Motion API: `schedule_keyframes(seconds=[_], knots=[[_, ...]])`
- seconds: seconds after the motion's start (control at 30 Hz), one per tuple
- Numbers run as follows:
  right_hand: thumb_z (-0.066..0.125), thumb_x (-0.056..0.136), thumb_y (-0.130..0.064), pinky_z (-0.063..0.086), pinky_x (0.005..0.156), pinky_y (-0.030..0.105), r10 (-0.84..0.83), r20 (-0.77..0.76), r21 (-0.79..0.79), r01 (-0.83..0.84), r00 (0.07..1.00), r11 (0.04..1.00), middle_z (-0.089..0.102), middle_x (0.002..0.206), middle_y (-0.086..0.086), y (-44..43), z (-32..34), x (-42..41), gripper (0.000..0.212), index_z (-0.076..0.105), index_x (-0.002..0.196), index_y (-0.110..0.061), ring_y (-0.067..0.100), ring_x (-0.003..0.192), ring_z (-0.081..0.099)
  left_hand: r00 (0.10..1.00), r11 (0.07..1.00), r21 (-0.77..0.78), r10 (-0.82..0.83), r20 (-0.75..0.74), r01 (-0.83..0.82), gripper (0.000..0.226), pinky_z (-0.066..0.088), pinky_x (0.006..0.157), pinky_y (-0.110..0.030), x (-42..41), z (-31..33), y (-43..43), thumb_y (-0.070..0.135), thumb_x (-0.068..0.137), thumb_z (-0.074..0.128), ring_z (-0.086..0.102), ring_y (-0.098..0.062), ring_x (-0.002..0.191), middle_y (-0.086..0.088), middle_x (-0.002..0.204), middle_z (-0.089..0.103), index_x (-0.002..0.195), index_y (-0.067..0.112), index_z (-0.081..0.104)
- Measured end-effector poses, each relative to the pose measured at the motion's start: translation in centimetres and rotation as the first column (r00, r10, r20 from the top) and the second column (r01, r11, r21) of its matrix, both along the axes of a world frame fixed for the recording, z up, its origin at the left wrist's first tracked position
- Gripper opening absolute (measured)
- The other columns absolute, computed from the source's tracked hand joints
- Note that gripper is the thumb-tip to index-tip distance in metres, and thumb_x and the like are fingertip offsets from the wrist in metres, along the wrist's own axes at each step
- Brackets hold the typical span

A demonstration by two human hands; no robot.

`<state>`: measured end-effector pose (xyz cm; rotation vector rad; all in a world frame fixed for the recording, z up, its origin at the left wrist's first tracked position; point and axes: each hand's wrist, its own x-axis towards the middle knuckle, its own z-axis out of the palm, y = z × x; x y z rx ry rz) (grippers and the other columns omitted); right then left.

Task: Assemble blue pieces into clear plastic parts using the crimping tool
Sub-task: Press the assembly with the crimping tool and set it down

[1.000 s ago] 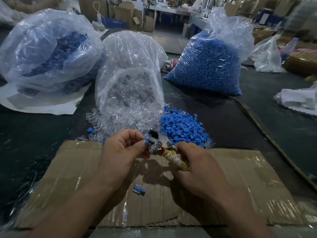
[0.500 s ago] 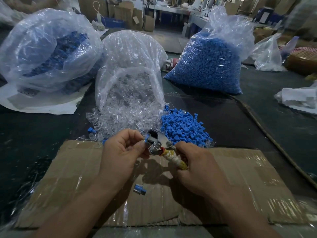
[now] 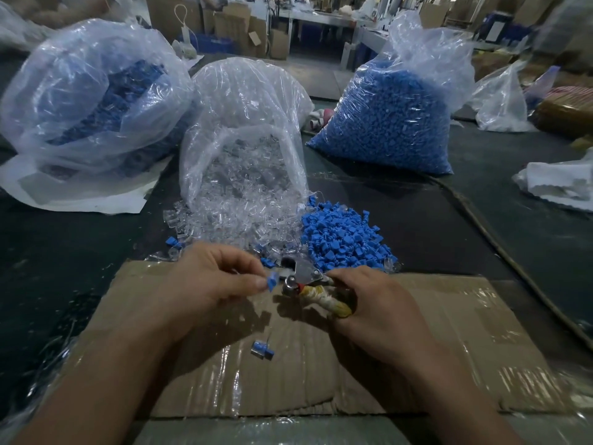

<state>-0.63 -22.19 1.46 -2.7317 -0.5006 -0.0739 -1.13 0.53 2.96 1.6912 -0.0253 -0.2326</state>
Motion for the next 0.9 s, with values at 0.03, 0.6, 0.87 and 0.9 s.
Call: schedule_keyframes(seconds=[0.03, 0.6, 0.87, 0.9], knots=[[0.064, 0.074, -0.048, 0.037, 0.074, 0.024, -0.007, -0.006, 0.0, 0.007, 1.0, 1.0, 0.054, 0.103, -0.012, 0.0, -0.1, 0.1, 0.051, 0.051, 0.121, -0.035, 0.007, 0.091, 0.045, 0.997, 0.996, 0.039, -0.078, -0.005, 0.078, 0.01, 0.048, 0.048, -0.016, -0.1, 0.0, 0.0, 0.016, 0.055, 0.072, 0.059, -0.009, 0.049, -0.006, 0.059, 0.068, 0.065, 0.016, 0.074], [0.063, 0.062, -0.07, 0.035, 0.083, 0.029, 0.001, -0.046, -0.076, -0.005, 0.999, 0.997, 0.052, 0.112, -0.004, 0.4, -0.8, 1.6, 0.077, 0.047, 0.125, -0.027, 0.014, 0.101, 0.044, 0.996, 0.985, 0.162, -0.065, 0.068, 0.053, 0.009, 0.047, 0.053, -0.011, 0.2, -2.2, -0.5, 0.022, 0.063, 0.072, 0.066, -0.004, 0.057, 0.003, 0.068, 0.072, 0.067, 0.029, 0.074], [0.062, 0.066, -0.069, 0.028, 0.079, 0.026, 0.041, -0.118, -0.146, -0.058, 0.992, 0.988, 0.048, 0.117, -0.003, 0.4, -0.3, 2.2, 0.082, 0.04, 0.132, -0.026, 0.016, 0.108, 0.042, 0.776, 0.592, 0.531, 0.294, 0.559, -0.607, 0.024, 0.041, 0.07, -0.027, 1.0, -3.7, -0.4, 0.024, 0.081, 0.069, 0.053, -0.01, 0.078, 0.0, 0.093, 0.061, 0.104, 0.016, 0.067], [0.063, 0.065, -0.069, 0.028, 0.079, 0.025, 0.032, -0.113, -0.125, -0.046, 0.993, 0.991, 0.049, 0.116, -0.003, 0.4, -0.4, 2.1, 0.083, 0.041, 0.133, -0.027, 0.015, 0.107, 0.041, 0.782, 0.568, 0.56, 0.283, 0.555, -0.603, 0.03, 0.041, 0.075, -0.029, 1.2, -3.8, -0.4, 0.024, 0.08, 0.069, 0.054, -0.016, 0.088, -0.004, 0.103, 0.059, 0.109, 0.016, 0.066]])
